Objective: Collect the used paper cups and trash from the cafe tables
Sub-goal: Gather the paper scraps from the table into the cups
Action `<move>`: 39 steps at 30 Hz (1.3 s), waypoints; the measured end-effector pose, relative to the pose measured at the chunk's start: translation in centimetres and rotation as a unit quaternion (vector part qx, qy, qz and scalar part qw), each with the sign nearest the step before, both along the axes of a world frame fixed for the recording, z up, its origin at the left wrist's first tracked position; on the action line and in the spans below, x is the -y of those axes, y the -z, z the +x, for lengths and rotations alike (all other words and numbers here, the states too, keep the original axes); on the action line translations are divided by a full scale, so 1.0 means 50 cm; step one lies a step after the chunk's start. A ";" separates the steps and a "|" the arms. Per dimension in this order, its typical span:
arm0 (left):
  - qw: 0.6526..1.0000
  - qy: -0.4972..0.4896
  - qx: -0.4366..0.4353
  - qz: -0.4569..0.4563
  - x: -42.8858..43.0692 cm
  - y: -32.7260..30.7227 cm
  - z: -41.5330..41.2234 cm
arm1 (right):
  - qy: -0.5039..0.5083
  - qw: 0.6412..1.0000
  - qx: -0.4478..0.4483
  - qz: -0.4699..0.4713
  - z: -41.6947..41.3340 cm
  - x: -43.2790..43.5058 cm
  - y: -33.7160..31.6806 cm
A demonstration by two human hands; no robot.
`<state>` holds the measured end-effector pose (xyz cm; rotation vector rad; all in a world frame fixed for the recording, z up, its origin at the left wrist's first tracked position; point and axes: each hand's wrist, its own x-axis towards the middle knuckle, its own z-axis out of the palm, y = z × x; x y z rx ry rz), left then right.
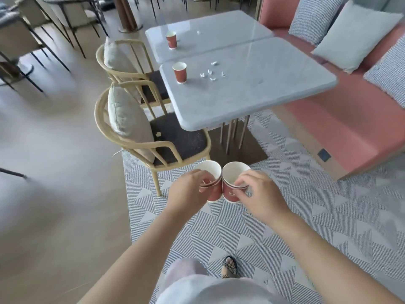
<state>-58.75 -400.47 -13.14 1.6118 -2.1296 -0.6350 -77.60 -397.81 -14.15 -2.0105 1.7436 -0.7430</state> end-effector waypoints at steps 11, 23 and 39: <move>1.000 0.012 -0.006 -0.015 0.276 0.025 -0.069 | 0.003 1.000 0.001 0.017 -0.079 0.276 0.012; 1.000 0.006 -0.002 -0.018 0.697 0.030 -0.040 | -0.011 1.000 -0.004 0.004 -0.040 0.715 0.013; 0.996 0.016 0.082 -0.011 0.974 0.076 0.004 | -0.056 0.997 -0.033 0.051 -0.018 1.013 0.057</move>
